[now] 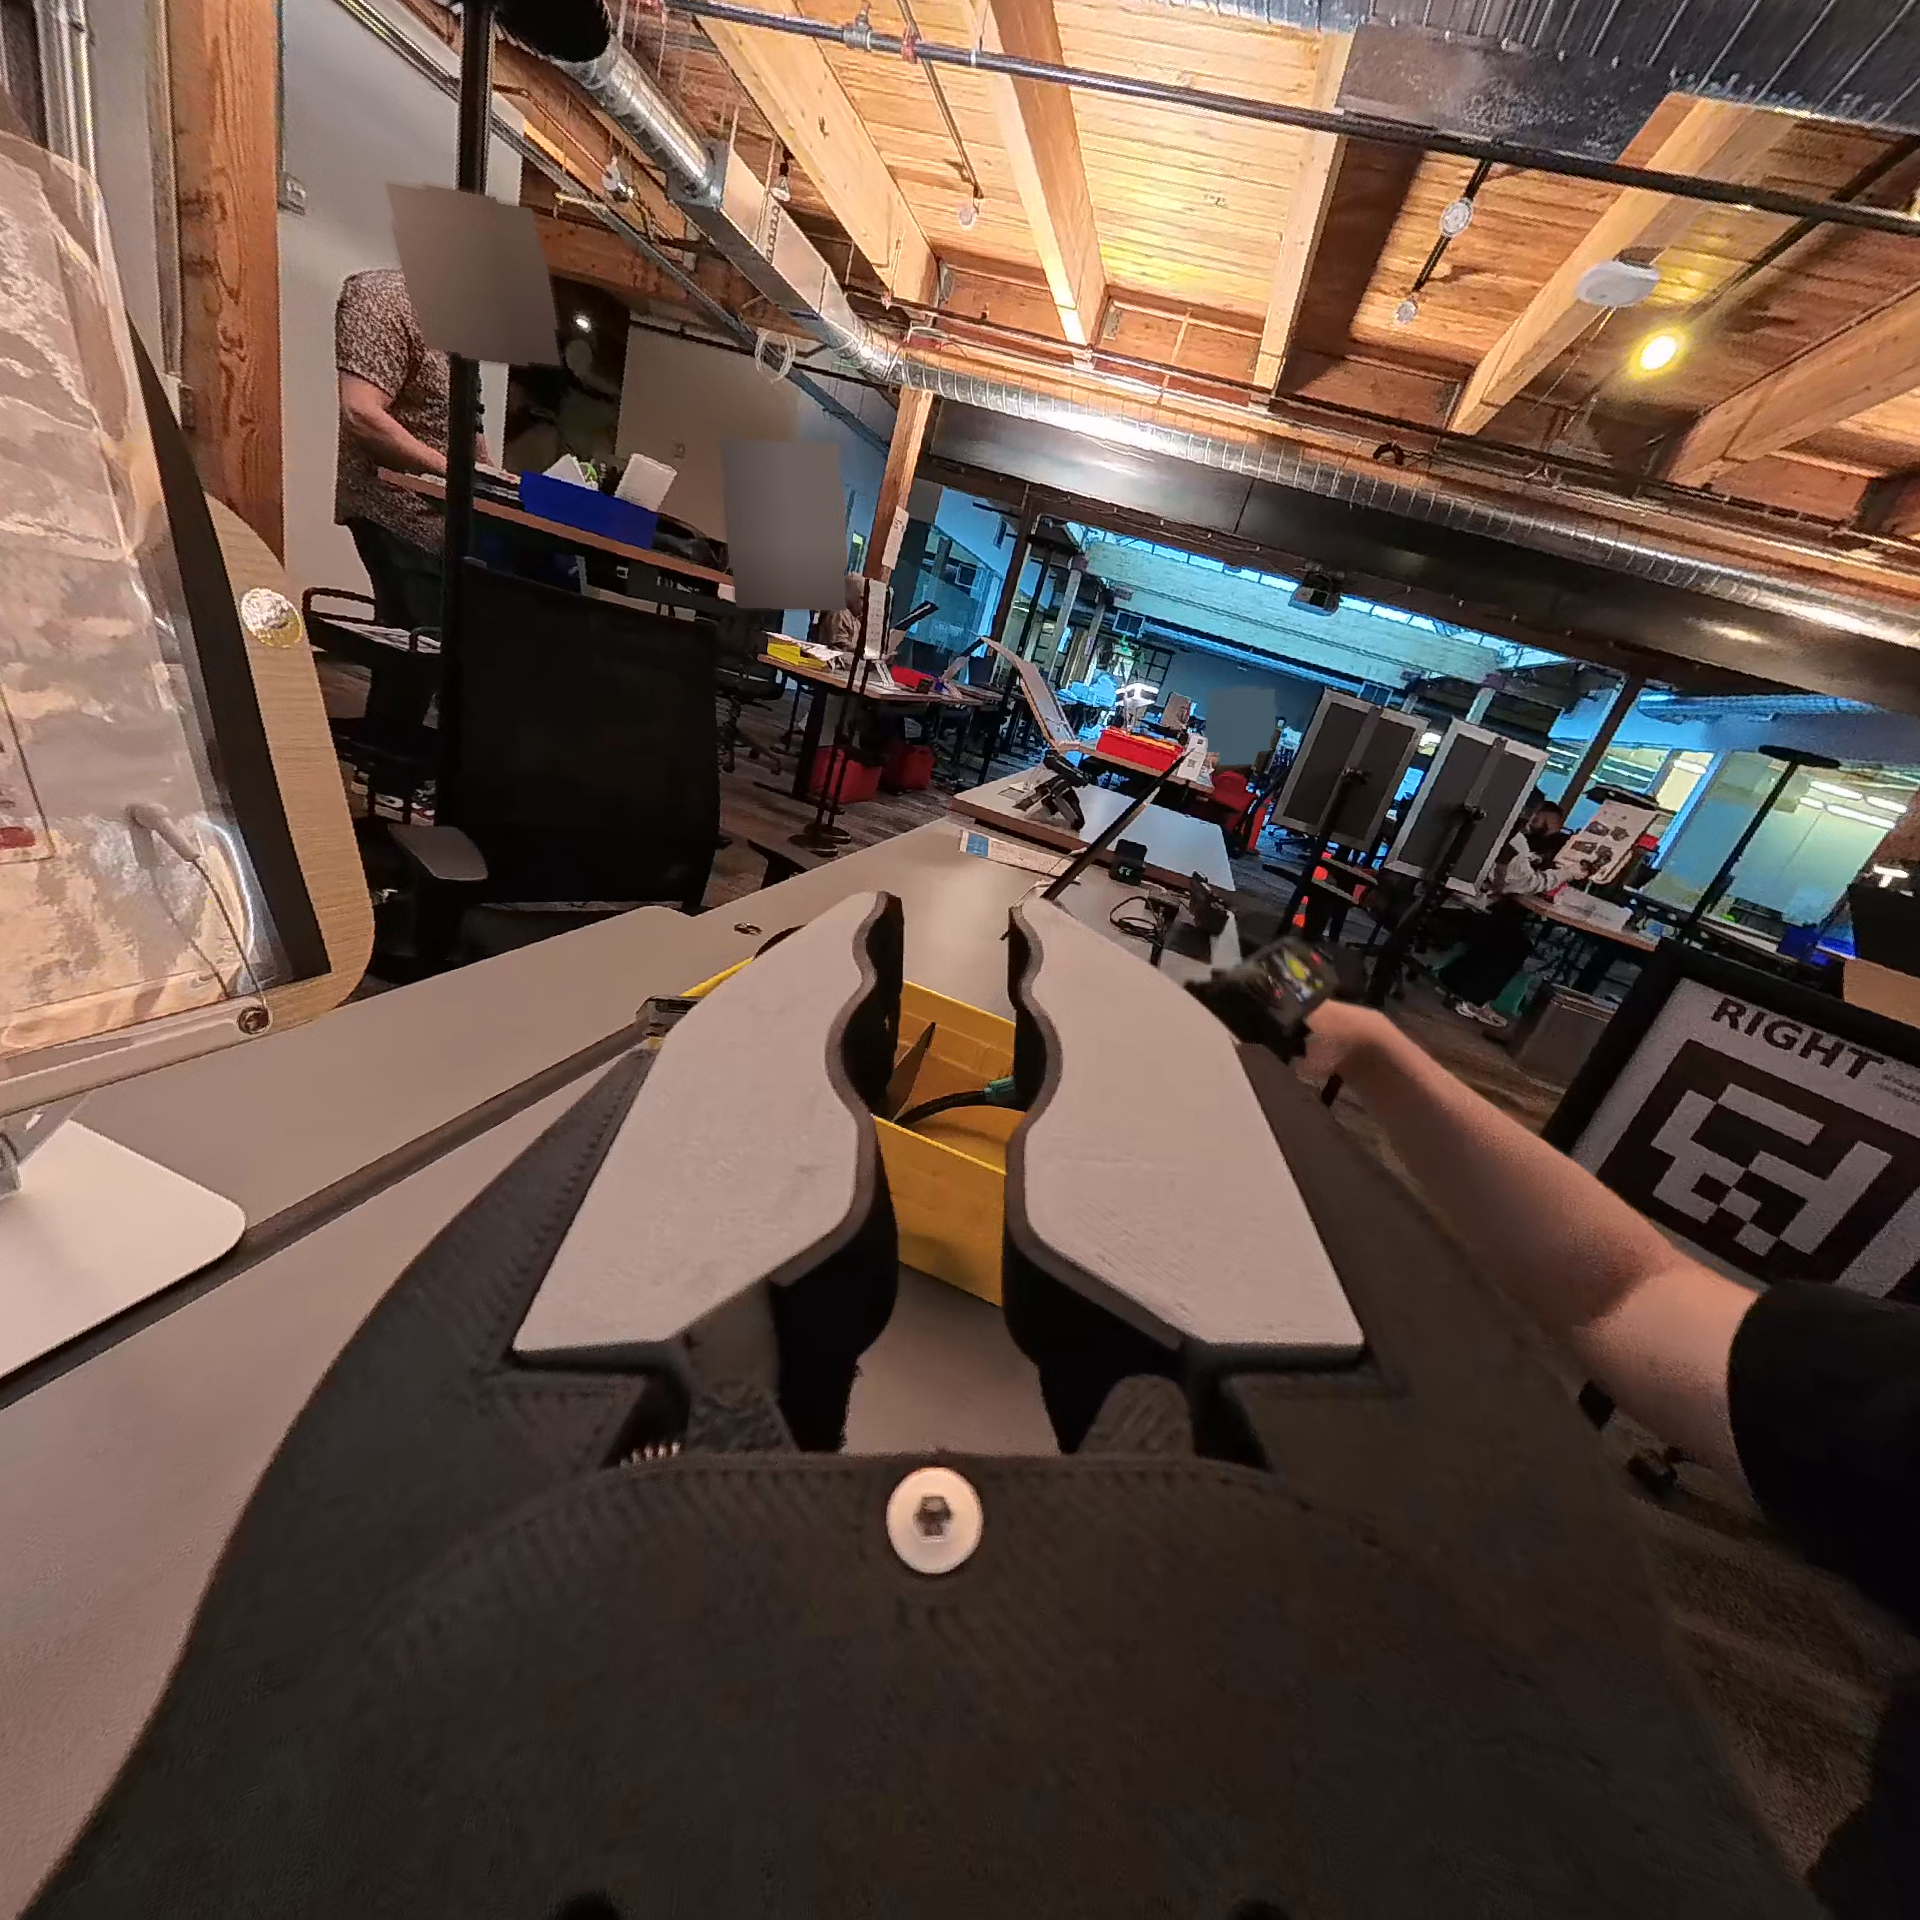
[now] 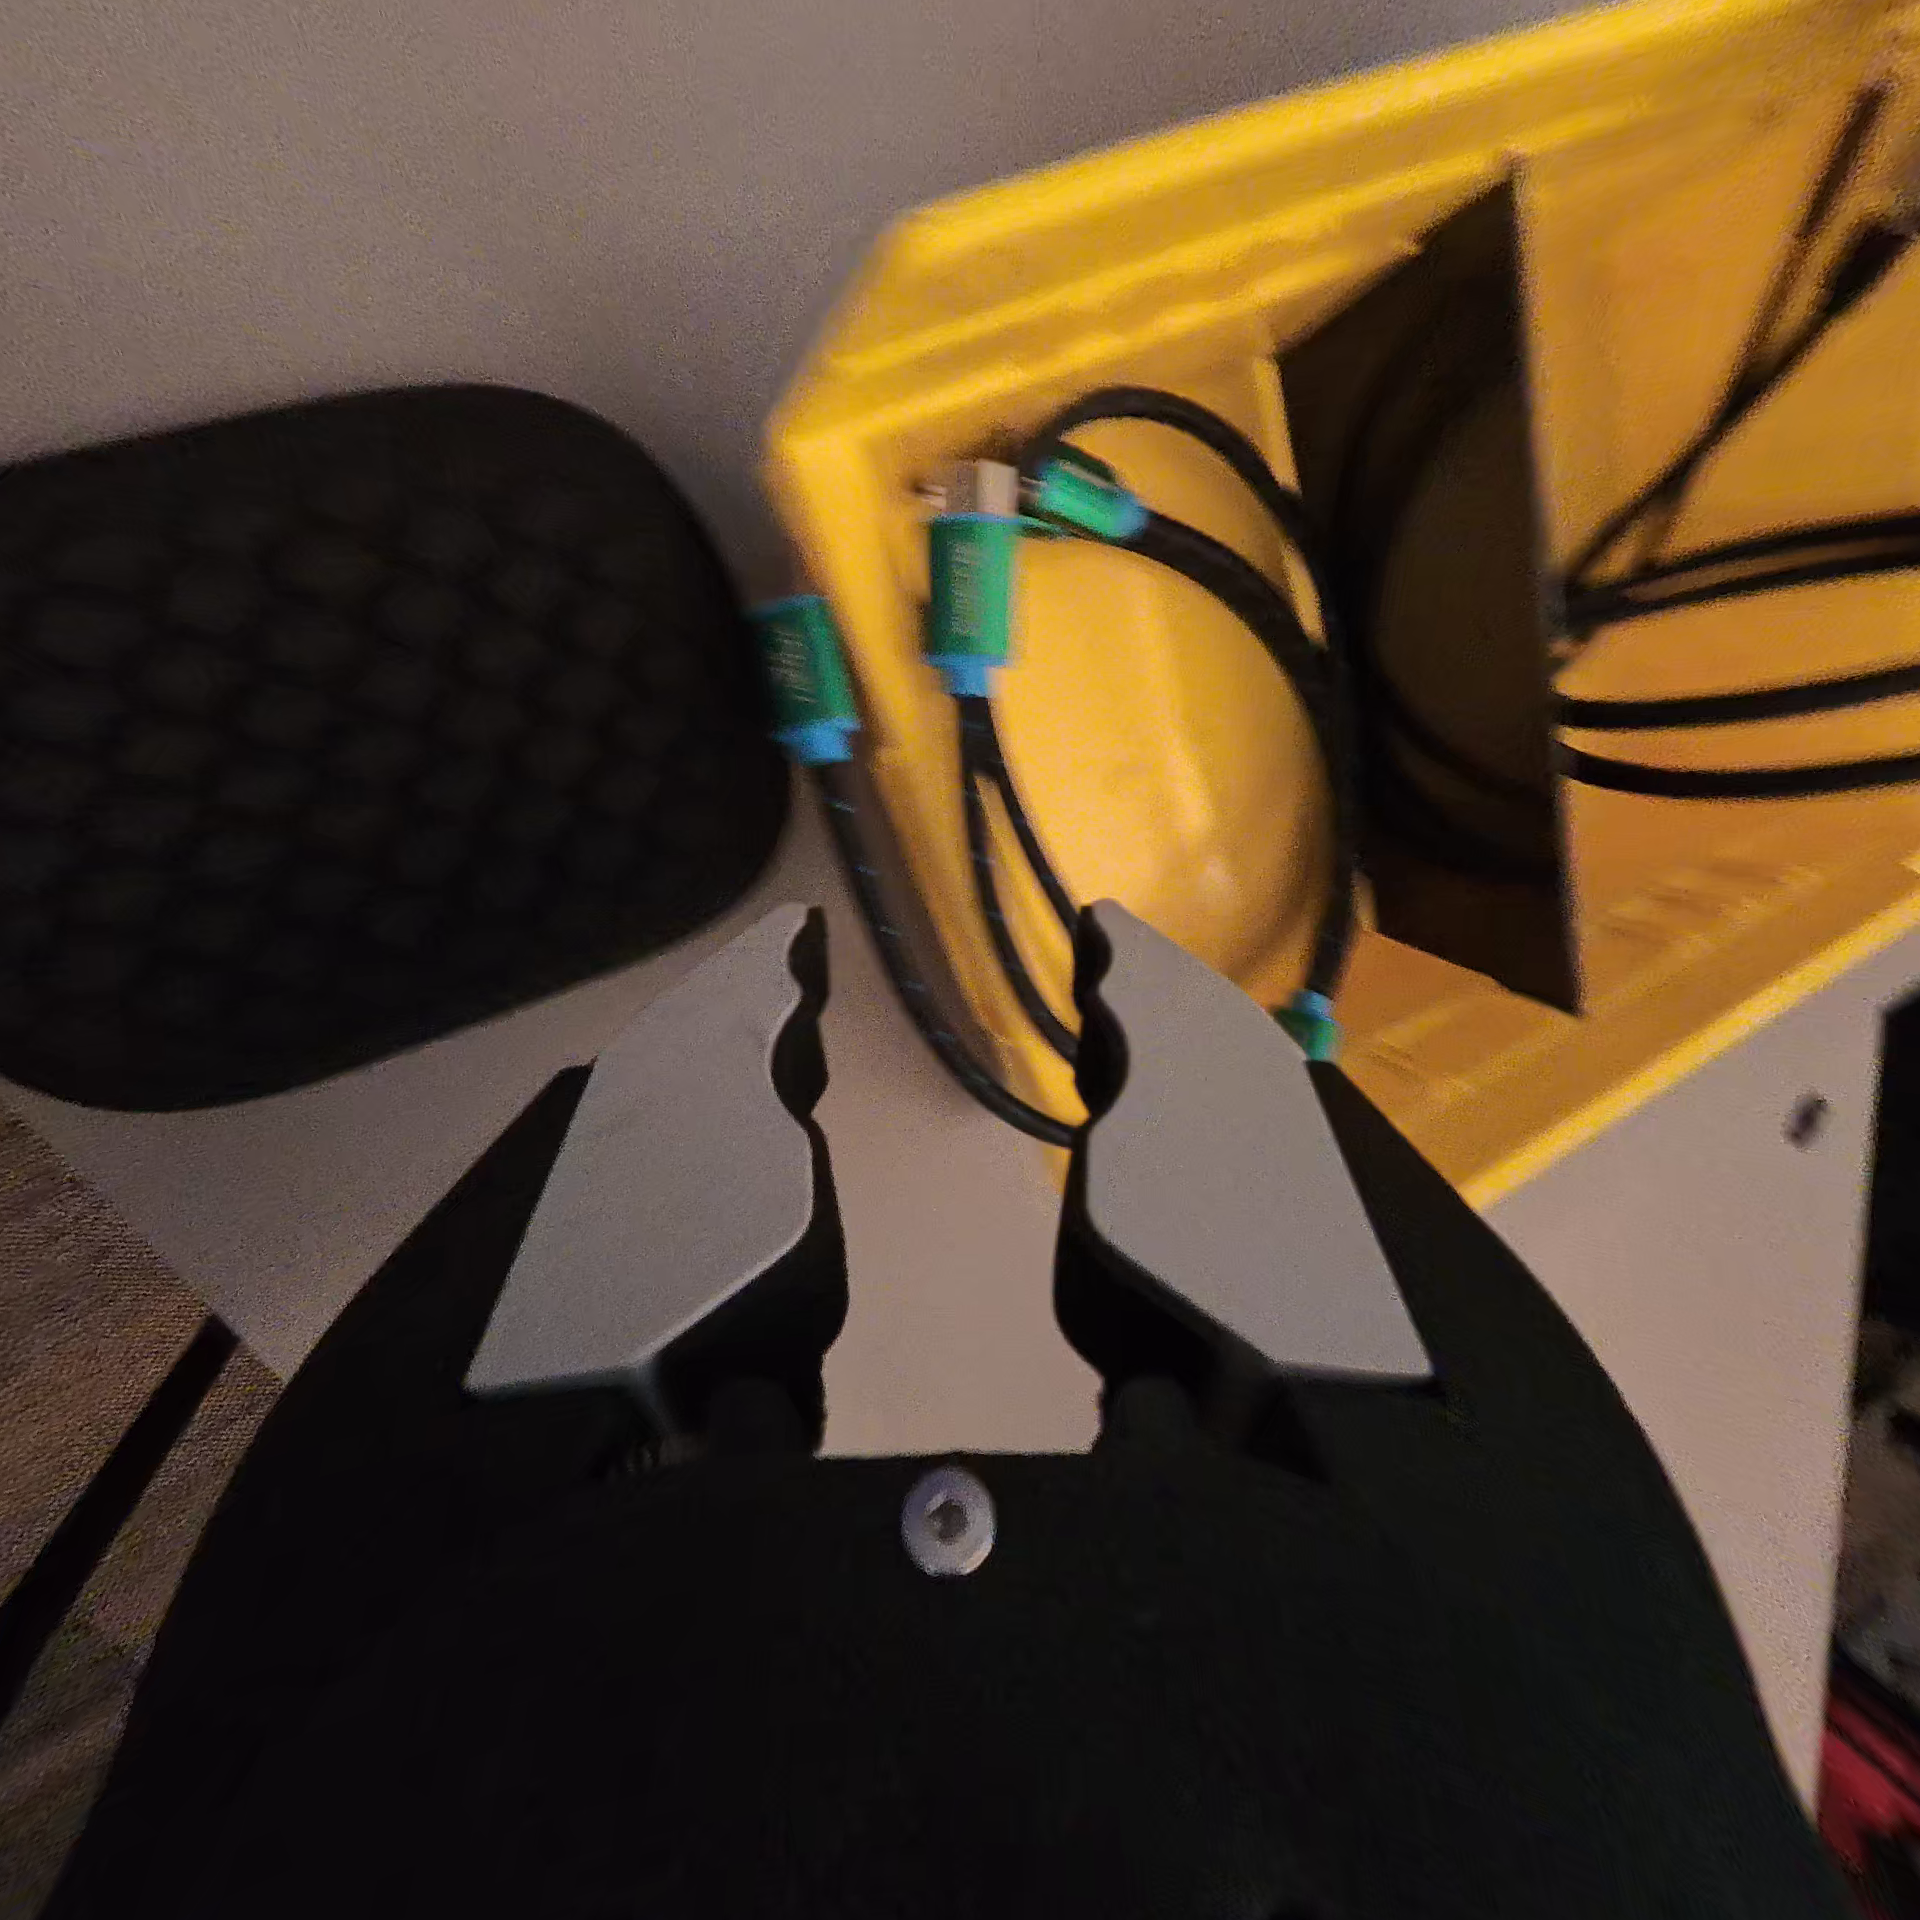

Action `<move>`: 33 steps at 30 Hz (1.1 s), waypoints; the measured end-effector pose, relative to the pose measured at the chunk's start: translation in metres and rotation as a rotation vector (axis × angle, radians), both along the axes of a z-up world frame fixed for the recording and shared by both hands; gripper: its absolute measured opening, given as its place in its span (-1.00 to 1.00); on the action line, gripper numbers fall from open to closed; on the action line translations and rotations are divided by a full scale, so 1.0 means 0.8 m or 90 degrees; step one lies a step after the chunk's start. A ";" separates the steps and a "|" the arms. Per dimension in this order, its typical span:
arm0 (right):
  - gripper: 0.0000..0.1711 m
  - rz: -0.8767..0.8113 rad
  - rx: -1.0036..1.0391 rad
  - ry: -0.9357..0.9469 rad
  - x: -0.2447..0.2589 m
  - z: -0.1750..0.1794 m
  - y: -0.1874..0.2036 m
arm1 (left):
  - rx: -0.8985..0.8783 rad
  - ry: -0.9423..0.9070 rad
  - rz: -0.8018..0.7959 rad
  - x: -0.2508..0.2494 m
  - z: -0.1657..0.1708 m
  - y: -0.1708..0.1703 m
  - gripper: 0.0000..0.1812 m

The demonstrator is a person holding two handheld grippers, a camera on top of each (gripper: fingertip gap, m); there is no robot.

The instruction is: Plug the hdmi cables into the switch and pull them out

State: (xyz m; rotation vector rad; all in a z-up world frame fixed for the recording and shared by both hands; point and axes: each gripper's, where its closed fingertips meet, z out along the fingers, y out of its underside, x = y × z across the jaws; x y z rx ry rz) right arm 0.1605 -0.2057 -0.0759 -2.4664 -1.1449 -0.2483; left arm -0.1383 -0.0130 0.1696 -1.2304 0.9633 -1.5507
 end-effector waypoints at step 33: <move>-0.89 -0.195 -0.160 0.238 -0.003 -0.049 0.057 | -0.027 0.018 -0.036 0.014 -0.013 -0.010 -0.83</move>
